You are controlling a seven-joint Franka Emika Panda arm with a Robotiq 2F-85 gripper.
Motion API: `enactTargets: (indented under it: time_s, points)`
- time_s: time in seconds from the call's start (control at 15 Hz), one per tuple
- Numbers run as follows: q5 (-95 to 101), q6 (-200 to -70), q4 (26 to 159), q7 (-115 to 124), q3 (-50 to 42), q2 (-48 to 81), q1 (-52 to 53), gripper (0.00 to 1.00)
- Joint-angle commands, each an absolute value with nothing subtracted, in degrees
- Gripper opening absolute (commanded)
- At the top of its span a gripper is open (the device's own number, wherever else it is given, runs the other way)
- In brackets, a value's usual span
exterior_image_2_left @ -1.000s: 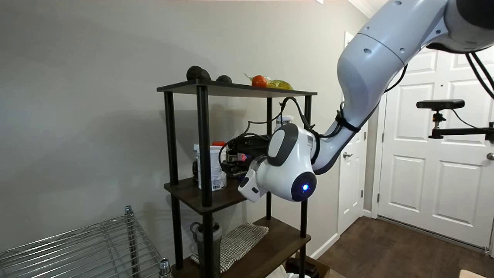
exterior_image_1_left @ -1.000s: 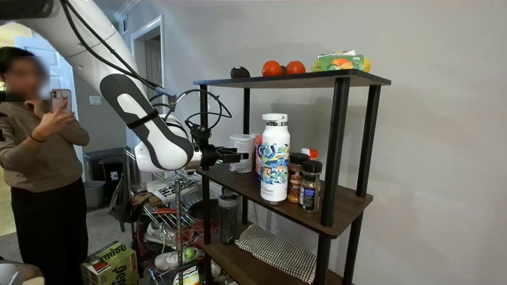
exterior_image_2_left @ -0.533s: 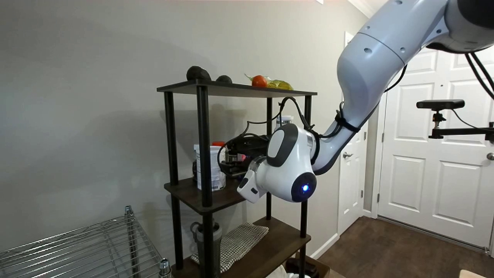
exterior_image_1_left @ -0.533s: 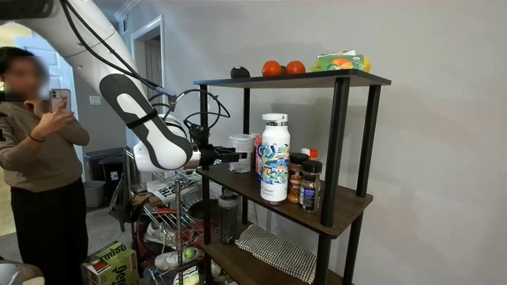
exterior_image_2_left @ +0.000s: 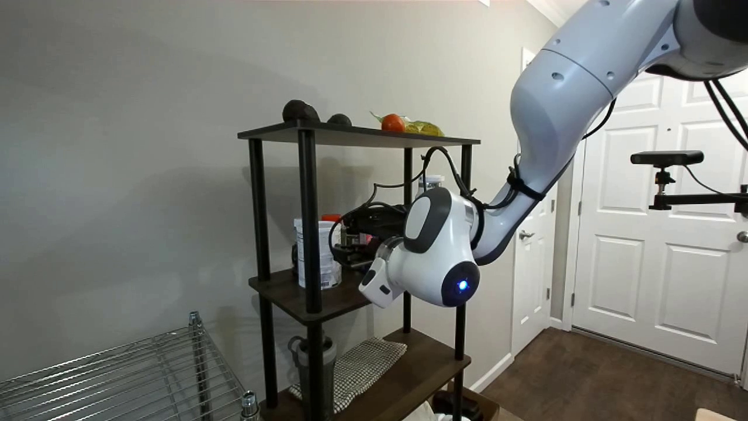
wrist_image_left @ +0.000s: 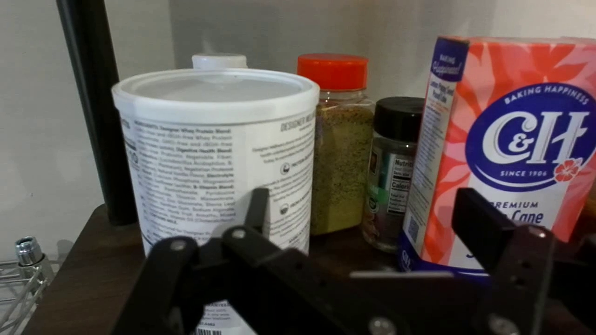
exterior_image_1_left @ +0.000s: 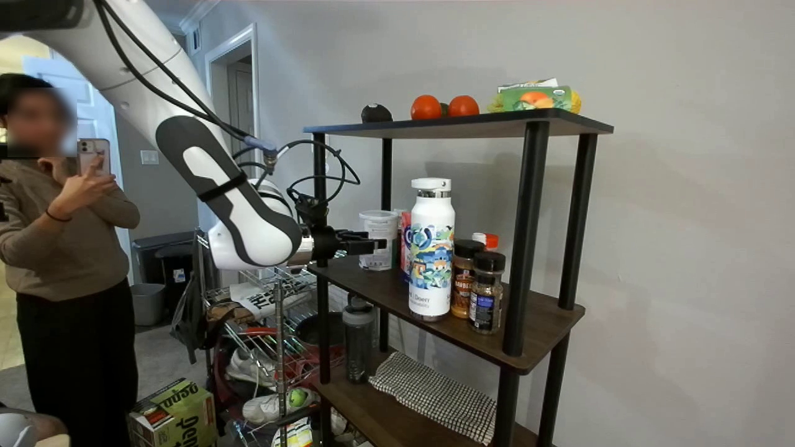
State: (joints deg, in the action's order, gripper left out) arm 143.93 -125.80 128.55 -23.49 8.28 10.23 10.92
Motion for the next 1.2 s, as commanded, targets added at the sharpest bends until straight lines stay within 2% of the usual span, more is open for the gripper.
enactTargets:
  time_s: [0.0, 1.13]
  points:
    - [144.2, -125.0, 131.1, -24.5, 8.0, 8.0, 10.8, 1.00]
    - [134.8, -125.3, 128.3, -29.1, 6.4, 10.0, 10.3, 1.00]
